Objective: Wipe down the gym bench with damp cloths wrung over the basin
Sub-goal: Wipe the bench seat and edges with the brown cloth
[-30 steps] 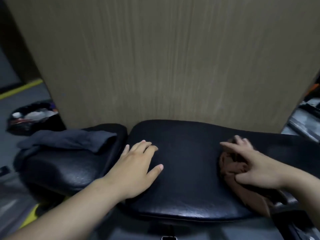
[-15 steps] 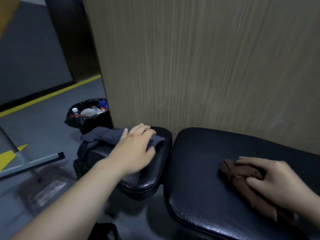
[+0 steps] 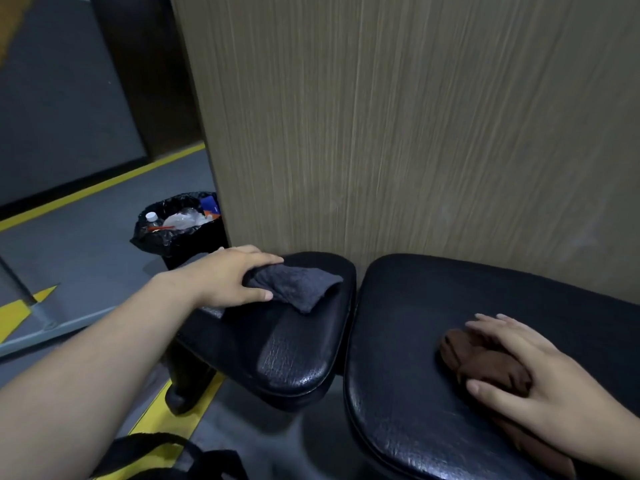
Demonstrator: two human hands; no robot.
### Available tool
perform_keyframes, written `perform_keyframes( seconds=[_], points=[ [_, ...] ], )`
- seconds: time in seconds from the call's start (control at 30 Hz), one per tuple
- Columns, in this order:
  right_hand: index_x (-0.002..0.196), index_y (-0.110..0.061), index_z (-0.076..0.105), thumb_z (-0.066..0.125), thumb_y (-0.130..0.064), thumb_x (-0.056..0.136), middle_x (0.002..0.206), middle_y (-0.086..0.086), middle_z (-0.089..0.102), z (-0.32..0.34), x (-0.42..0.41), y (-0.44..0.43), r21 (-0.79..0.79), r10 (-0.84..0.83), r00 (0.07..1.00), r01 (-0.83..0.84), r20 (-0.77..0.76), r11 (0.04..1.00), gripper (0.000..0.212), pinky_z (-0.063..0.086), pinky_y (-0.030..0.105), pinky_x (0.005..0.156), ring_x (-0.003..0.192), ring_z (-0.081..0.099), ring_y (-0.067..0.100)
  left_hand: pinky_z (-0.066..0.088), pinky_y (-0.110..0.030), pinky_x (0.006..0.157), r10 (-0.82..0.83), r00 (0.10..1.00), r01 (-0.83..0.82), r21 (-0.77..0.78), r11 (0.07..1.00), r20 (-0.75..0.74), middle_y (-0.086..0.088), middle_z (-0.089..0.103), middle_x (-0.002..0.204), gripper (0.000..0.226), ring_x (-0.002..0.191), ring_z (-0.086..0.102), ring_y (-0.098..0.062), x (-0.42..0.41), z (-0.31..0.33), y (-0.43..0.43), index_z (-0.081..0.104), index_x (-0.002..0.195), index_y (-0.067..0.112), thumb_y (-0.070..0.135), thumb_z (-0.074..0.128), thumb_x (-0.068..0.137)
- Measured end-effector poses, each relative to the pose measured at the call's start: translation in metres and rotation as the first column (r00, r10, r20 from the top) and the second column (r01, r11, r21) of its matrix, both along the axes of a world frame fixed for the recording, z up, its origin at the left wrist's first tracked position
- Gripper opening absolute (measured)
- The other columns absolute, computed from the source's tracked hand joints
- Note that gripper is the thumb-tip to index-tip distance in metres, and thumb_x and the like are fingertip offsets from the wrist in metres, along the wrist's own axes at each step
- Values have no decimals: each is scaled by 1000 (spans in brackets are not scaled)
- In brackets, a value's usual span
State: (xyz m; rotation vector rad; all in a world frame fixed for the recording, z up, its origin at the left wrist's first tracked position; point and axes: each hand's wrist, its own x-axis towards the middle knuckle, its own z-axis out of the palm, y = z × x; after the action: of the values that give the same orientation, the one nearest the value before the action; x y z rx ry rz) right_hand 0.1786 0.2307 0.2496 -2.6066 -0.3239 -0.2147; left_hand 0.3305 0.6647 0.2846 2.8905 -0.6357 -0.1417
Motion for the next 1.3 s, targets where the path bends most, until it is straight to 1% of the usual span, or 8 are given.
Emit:
perform_keyframes(
  seconds=[0.07,0.17,0.37,0.6,0.77,1.03,1.2,1.3],
  points=[
    [127,-68,35,44,-98,54,141,-41,35,-1,-1,0,1,-6,1000,6,-3,1000,79,20,15,107,140,11,-19,39,-39,106,-22,1000,22,22,1000,4,13,53,133,79,123,49,-14,6,-3,-3,38,145,47,75,58,73],
    [123,-67,44,45,-97,56,142,-41,34,-3,-1,-1,-9,0,1000,0,15,1000,74,18,14,108,140,11,-18,41,-39,101,-15,999,13,40,999,32,17,59,119,85,113,47,-14,15,-4,-9,44,139,50,85,49,62],
    [124,-59,46,41,-97,59,144,-38,32,-2,-1,-3,-34,6,1000,-6,2,999,76,13,2,105,140,8,-18,46,-36,96,-32,999,36,-140,990,27,15,57,104,53,104,57,-6,15,-17,-15,54,117,53,72,62,68],
    [126,-60,44,36,-98,60,145,-39,28,-1,-1,-4,-65,1,1000,-2,-24,998,77,13,7,107,141,6,-18,49,-37,86,6,995,4,-96,995,104,14,52,95,44,93,57,-11,1,-20,-68,56,113,42,66,63,77],
    [128,-61,40,32,-99,60,147,-41,23,0,-3,-4,-77,-4,999,0,-52,997,78,16,19,116,142,1,-17,45,-34,75,137,980,-119,-127,985,146,2,55,93,34,91,56,-22,-10,-19,-138,55,94,26,57,63,83],
    [134,-58,38,28,-99,59,152,-34,22,4,-4,-3,-102,-10,996,1,-88,995,86,15,23,119,145,3,-11,45,-34,69,206,963,-170,-199,965,173,0,54,92,32,89,58,-24,-22,-12,-183,50,89,23,52,62,86],
    [142,-53,32,19,-99,57,156,-30,15,11,-5,1,-159,-39,990,17,-138,987,97,16,27,121,146,1,-6,47,-34,71,237,967,-216,-191,958,93,-7,64,109,38,98,62,-29,-26,-1,-234,59,109,17,49,61,89],
    [147,-51,24,30,-96,59,159,-28,8,17,-12,6,-210,-103,981,67,-164,975,98,19,29,120,148,-2,-1,46,-33,71,306,952,-307,-174,936,-31,-11,61,121,47,107,62,-30,-21,0,-277,57,125,11,44,61,91]
  ],
)
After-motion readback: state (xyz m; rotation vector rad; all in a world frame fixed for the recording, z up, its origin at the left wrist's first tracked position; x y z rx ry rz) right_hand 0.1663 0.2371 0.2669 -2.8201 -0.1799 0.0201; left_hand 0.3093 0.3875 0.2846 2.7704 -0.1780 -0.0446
